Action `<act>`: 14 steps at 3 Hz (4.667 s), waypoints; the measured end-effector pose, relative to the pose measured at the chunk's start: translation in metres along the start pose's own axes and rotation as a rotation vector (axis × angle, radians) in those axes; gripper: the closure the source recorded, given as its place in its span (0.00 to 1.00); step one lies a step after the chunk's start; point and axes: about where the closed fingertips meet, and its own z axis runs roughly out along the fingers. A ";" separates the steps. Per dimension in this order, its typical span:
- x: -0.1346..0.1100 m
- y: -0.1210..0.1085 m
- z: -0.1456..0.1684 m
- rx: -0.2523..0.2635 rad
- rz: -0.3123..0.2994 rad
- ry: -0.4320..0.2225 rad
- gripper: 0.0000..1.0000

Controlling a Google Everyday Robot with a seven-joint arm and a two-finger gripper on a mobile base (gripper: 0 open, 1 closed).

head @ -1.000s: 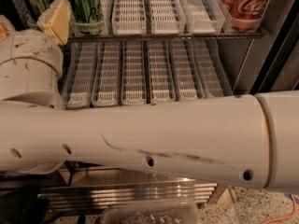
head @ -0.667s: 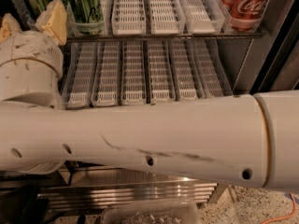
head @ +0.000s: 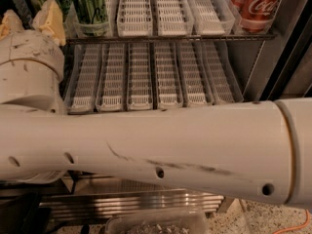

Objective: Pick green can from top shelf of fridge

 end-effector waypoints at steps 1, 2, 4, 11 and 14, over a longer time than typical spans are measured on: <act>0.000 0.000 0.000 0.000 0.000 0.000 0.33; 0.003 -0.001 0.009 0.002 0.013 0.011 0.33; 0.012 -0.001 0.024 -0.008 0.033 0.047 0.34; 0.041 -0.005 0.078 -0.004 0.074 0.099 0.42; 0.040 0.003 0.079 -0.060 0.099 0.091 1.00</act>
Offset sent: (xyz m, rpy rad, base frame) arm 0.0253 0.0015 -0.0078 0.0227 0.0441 0.0006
